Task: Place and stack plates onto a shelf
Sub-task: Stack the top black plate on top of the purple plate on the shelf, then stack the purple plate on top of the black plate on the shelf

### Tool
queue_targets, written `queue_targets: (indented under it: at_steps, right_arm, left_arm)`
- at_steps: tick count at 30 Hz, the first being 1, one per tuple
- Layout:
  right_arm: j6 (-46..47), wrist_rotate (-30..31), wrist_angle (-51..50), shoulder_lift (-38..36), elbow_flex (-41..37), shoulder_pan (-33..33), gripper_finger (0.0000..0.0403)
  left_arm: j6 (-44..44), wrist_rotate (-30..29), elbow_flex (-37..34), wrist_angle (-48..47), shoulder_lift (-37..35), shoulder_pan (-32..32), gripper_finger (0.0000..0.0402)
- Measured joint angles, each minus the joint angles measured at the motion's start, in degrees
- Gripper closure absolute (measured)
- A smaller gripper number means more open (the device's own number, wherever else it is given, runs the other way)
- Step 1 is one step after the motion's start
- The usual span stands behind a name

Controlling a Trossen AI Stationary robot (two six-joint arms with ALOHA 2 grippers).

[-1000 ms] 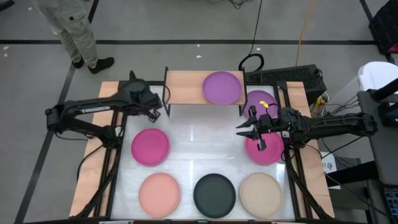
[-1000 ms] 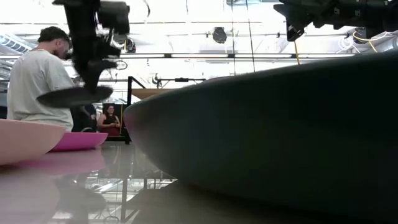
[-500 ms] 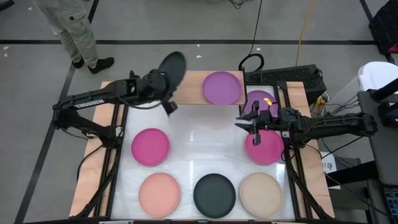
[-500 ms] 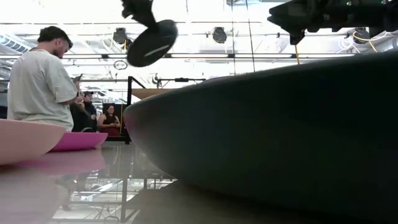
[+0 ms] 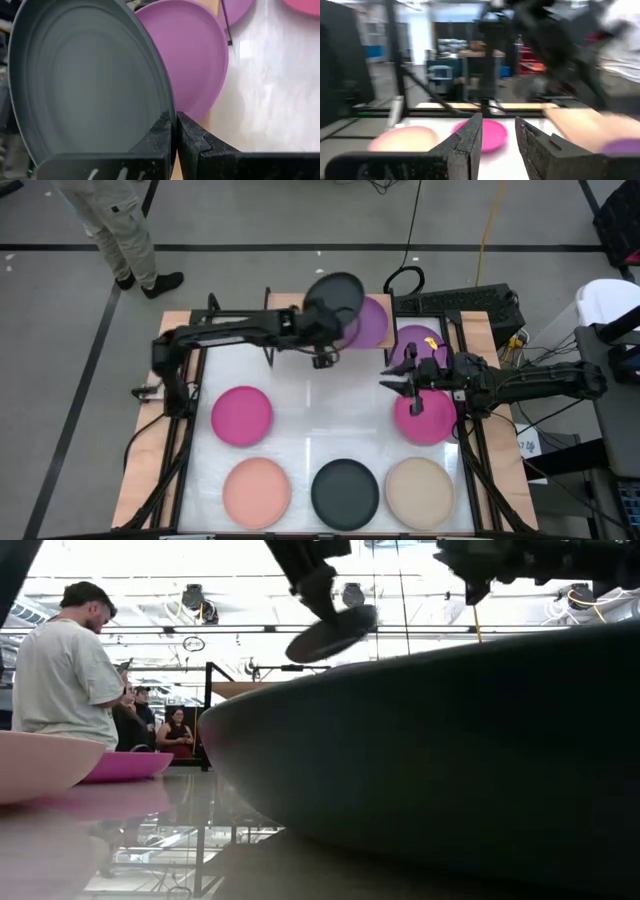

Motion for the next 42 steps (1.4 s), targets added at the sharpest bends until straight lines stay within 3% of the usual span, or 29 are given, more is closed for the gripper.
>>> queue_targets:
  at_steps: [8,16,28,31,36,42]
  right_arm:
    - [0.0,-9.9,0.2,-4.6,0.0,0.0,0.0305]
    - [0.5,-12.0,-0.4,-8.5,-1.2,0.0,0.0305]
    - [0.5,-11.8,0.2,-10.3,-2.7,0.0,0.0305]
    - [0.5,-11.7,-0.3,-10.3,-2.7,0.0,0.0305]
    - [0.6,-11.4,-2.7,-10.3,-2.7,0.0,0.0305]
    - [2.0,-8.4,-6.6,-10.3,-2.8,0.0,0.0305]
  left_arm:
    - [8.6,0.4,7.6,0.6,9.6,0.3,0.0378]
    - [9.3,3.4,7.9,1.8,10.8,0.2,0.0339]
    - [5.8,2.4,8.0,1.7,10.2,-1.6,0.02]
    - [2.7,-1.0,7.9,1.0,8.5,-2.5,0.0184]
    - [-4.1,-0.9,7.8,0.3,1.4,-4.2,0.0182]
    - [-9.9,-0.1,-1.9,5.1,-10.7,-6.4,0.0181]
